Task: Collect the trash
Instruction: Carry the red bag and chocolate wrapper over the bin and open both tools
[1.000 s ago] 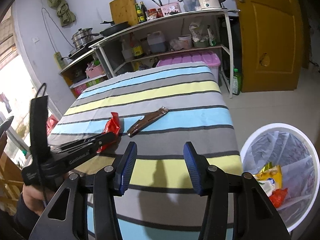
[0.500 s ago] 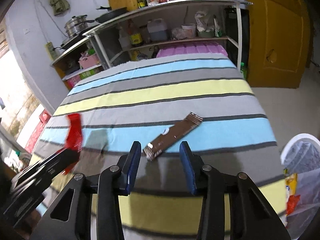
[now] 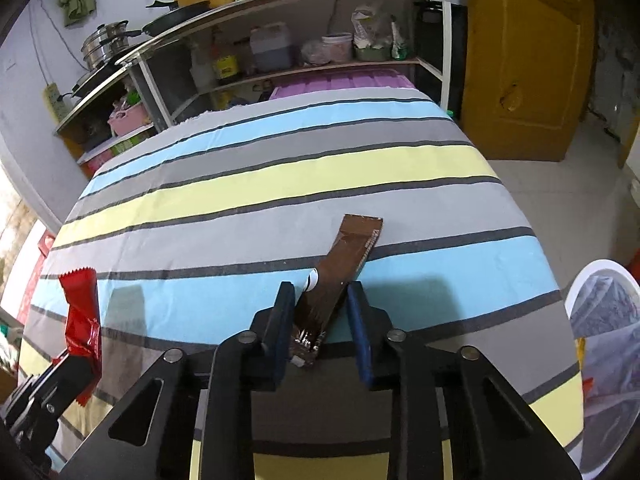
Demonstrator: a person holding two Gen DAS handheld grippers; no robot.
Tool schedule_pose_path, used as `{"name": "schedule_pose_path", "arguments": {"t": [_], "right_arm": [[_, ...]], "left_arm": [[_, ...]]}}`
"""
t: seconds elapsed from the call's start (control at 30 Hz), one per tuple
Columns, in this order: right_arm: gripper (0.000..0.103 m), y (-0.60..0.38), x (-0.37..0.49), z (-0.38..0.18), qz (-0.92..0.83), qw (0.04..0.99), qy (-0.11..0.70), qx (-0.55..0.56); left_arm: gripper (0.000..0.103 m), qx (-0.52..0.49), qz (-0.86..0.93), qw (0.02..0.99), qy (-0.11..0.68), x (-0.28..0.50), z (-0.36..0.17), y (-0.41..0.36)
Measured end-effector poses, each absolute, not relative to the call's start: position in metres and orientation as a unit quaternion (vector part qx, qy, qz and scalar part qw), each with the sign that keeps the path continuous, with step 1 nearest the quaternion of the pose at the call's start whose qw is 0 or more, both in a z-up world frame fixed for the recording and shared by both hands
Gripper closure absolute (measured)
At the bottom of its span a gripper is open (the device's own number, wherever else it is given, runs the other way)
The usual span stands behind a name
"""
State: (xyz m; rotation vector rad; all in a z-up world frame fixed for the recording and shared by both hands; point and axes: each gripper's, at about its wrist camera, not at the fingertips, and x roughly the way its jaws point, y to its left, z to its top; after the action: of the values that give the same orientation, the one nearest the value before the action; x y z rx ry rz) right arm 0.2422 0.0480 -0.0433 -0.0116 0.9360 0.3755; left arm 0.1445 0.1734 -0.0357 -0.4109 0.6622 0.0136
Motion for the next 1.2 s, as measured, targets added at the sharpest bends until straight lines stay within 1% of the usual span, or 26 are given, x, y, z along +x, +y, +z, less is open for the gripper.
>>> {"name": "schedule_pose_path", "arguments": {"t": [0.23, 0.5, 0.97, 1.2], "right_arm": [[0.079, 0.029, 0.223, -0.035, 0.209, 0.874, 0.438, 0.008], [0.080, -0.008, 0.190, -0.010, 0.228, 0.881, 0.413, 0.024], [0.080, -0.098, 0.140, 0.031, 0.209, 0.905, 0.366, 0.063], [0.080, -0.140, 0.129, 0.041, 0.187, 0.914, 0.350, 0.080]], "left_arm": [[0.089, -0.185, 0.011, 0.926, 0.329, 0.144, -0.035, 0.167], [0.089, -0.174, 0.015, 0.925, 0.337, 0.140, -0.030, 0.148], [0.089, -0.128, -0.048, 0.937, 0.322, 0.135, 0.009, 0.067], [0.089, -0.104, -0.081, 0.941, 0.313, 0.140, 0.025, 0.029]]}}
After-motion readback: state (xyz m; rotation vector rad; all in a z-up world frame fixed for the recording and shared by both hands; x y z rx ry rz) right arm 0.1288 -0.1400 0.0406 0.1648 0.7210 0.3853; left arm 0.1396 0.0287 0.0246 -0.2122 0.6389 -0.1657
